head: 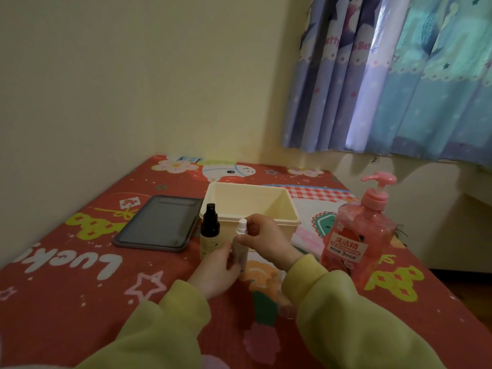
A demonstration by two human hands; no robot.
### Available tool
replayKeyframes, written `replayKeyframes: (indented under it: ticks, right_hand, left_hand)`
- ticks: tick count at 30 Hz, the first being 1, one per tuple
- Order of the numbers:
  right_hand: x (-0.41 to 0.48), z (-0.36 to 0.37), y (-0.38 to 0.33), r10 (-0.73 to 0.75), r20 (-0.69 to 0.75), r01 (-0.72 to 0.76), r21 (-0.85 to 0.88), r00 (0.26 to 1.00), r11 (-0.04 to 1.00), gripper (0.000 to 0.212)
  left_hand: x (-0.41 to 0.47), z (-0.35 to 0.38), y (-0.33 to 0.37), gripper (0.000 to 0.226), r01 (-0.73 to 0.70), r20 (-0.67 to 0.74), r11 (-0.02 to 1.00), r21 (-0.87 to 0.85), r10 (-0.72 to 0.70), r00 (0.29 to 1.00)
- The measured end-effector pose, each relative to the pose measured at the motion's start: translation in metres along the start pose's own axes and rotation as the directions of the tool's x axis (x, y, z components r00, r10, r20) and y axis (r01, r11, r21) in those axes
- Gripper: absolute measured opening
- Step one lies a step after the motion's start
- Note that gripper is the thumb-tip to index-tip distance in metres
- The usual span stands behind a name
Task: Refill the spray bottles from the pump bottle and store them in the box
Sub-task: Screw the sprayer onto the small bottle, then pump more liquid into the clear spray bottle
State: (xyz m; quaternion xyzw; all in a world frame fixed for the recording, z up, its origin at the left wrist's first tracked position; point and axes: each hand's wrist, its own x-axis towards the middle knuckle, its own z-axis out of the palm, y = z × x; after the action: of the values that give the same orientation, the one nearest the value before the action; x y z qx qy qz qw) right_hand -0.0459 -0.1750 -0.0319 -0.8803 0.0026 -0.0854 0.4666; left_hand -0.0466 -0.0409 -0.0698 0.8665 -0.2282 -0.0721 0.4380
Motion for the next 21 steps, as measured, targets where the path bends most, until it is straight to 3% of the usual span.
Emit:
replayKeyframes:
  ticks: [7,10,16,21]
  right_hand:
    - [-0.002,-0.007,-0.002,-0.024,0.041,0.024,-0.008,0.999,1.0,0.036]
    - [-0.006,-0.023,-0.005,0.012,0.039,-0.011,-0.026,0.999,1.0,0.04]
    - [-0.023,-0.062,0.005,0.083,0.011,-0.077,-0.243,0.997,0.967,0.016]
    - [-0.04,-0.065,0.028,0.259,0.106,-0.201,-0.382,0.96,0.902,0.026]
  left_hand:
    - [0.0,0.002,0.001,0.003,0.052,0.031,0.996,0.069,-0.054,0.998]
    - [-0.001,0.002,0.007,0.012,0.027,0.077,0.993,0.111,-0.036,0.996]
    - [0.003,0.022,0.014,0.026,0.015,0.089,1.0,0.023,-0.017,0.996]
    - [0.009,0.051,0.025,0.032,0.056,0.128,0.998,0.019,-0.058,0.99]
